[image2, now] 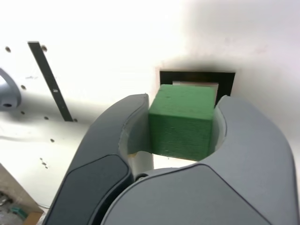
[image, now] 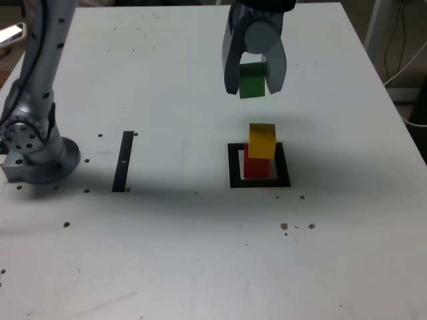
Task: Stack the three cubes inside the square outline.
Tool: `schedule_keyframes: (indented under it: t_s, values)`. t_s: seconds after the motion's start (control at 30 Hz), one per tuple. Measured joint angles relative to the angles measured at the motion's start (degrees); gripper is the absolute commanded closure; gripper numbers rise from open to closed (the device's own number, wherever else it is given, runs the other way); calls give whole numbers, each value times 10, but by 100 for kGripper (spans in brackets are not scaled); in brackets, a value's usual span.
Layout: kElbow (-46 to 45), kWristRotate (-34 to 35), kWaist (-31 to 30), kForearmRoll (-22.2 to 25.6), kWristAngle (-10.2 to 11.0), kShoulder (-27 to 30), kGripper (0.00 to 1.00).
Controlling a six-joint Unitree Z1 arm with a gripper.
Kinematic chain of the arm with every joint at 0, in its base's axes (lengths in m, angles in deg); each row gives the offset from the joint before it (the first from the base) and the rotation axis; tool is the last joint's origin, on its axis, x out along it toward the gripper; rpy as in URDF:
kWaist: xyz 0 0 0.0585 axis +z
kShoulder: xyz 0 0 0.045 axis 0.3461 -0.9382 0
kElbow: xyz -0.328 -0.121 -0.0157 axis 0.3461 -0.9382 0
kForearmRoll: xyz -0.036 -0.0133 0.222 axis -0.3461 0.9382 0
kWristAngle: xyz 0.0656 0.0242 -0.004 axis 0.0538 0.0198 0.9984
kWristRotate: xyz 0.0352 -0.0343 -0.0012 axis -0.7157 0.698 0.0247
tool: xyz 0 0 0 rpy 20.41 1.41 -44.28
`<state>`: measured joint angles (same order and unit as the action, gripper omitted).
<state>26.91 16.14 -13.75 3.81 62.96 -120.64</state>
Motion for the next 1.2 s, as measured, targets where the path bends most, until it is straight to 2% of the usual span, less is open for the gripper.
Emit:
schedule_keyframes:
  t_s: [0.53, 1.2]
  values:
    - [-3, 43, -94, 0, 0, 5, 70]
    - [16, 48, -118, 0, 1, -27, 70]
